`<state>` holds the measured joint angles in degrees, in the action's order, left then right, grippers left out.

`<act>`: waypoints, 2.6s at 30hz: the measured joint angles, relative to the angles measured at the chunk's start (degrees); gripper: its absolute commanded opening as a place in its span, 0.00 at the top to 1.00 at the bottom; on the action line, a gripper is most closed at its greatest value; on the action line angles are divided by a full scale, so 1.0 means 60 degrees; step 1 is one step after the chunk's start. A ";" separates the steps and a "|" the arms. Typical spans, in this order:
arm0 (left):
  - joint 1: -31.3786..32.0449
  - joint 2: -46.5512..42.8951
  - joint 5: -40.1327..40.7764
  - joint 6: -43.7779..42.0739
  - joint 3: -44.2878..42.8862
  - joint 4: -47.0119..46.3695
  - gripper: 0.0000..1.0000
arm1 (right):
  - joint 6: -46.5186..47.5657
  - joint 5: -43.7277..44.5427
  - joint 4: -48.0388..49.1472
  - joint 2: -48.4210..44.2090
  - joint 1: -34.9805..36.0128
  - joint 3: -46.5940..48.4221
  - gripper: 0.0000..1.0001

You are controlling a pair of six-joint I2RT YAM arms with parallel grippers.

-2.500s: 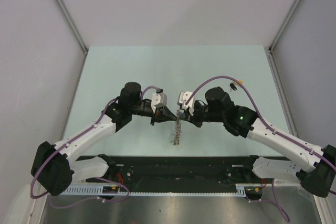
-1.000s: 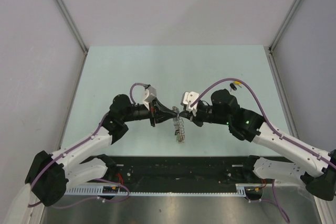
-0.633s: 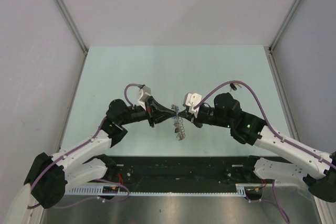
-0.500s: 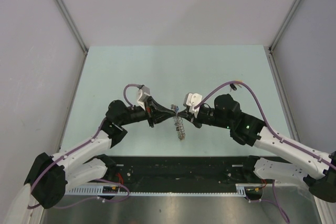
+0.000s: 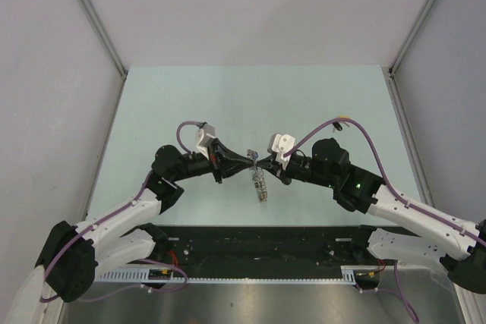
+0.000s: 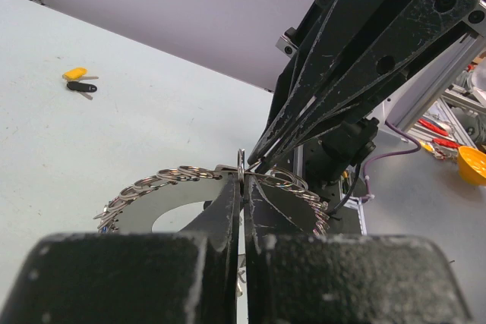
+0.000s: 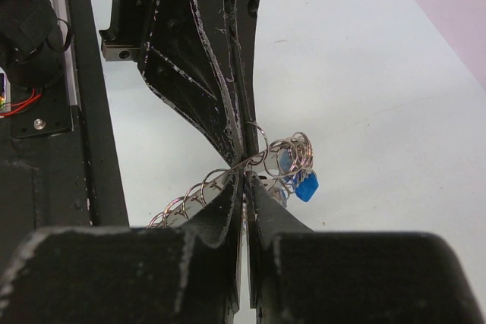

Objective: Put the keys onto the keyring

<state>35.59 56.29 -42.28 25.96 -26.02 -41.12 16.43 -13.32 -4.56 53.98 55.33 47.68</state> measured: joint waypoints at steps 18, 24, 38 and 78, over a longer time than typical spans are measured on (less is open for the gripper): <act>-0.0007 0.0000 -0.0510 -0.0109 0.0000 -0.0055 1.00 | 0.0018 -0.0015 0.0025 0.0011 0.0062 -0.0004 0.84; -0.0007 0.0000 -0.0561 -0.0168 0.0000 -0.0066 1.00 | 0.0044 -0.0033 0.0004 0.0025 0.0062 -0.0004 1.00; 0.0022 -0.0452 -0.0583 -0.0732 0.0007 0.0124 0.61 | 0.0284 -0.0040 -0.0565 0.0007 -0.0011 -0.0004 1.00; -0.0124 0.2922 -0.3770 -0.7351 -0.4503 0.8462 0.69 | 0.1563 -0.0506 -0.2342 0.0452 -0.0084 0.0809 1.00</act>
<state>34.85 73.82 -64.90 -18.15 -53.04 9.65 25.80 -16.36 -18.61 56.69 54.83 52.53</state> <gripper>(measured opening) 0.325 0.009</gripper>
